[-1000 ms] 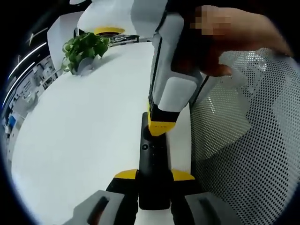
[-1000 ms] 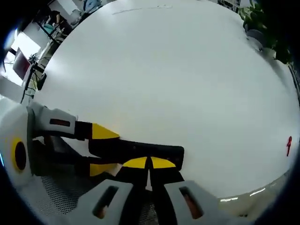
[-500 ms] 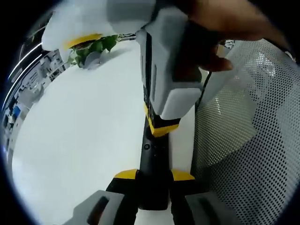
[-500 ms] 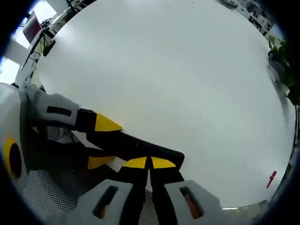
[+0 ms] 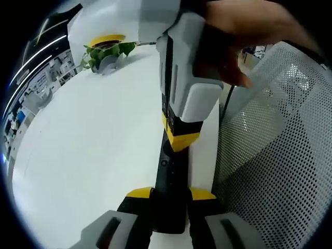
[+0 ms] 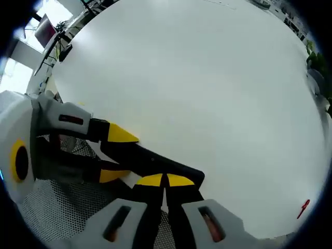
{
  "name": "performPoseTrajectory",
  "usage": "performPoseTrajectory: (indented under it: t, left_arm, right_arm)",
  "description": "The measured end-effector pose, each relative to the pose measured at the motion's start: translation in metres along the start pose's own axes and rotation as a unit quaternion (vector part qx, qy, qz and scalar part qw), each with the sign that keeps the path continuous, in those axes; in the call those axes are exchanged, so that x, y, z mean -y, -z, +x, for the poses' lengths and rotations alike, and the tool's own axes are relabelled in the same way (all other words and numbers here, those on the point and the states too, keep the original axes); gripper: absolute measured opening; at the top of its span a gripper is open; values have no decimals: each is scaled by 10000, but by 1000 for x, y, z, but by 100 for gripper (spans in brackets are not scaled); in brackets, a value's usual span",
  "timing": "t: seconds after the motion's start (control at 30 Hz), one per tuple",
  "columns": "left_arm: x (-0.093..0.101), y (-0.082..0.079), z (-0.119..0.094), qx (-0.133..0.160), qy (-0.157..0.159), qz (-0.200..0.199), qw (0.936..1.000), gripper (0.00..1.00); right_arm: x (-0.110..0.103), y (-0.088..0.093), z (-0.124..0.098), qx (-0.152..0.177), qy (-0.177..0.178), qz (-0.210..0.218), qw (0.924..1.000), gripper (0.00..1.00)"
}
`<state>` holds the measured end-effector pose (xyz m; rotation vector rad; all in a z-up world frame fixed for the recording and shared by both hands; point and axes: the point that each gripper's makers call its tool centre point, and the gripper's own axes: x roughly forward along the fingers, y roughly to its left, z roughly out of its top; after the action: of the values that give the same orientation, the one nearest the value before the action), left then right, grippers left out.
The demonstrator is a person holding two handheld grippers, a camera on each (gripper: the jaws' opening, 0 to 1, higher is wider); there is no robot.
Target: Press the specified remote control buttons in sequence, fully releasing each button before pressing the next.
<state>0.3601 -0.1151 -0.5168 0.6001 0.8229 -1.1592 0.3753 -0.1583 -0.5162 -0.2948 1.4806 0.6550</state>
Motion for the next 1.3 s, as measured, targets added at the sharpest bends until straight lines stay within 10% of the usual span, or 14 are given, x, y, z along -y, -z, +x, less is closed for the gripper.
performPoseTrajectory:
  t: [0.27,0.53,0.73,1.3]
  left_arm:
    - [0,1,0,59,-5,-4,10000,25]
    - [0,0,0,254,-27,-39,9997,25]
    - [0,0,-1,351,-34,-31,9994,25]
    - [8,0,-1,225,165,247,9993,25]
  right_arm:
    - [-1,2,-1,10,-161,771,9969,0]
    - [-3,3,-3,17,193,460,9988,0]
    - [-3,6,-5,53,-379,1334,9903,0]
    - [1,-5,-9,377,-936,1793,9786,0]
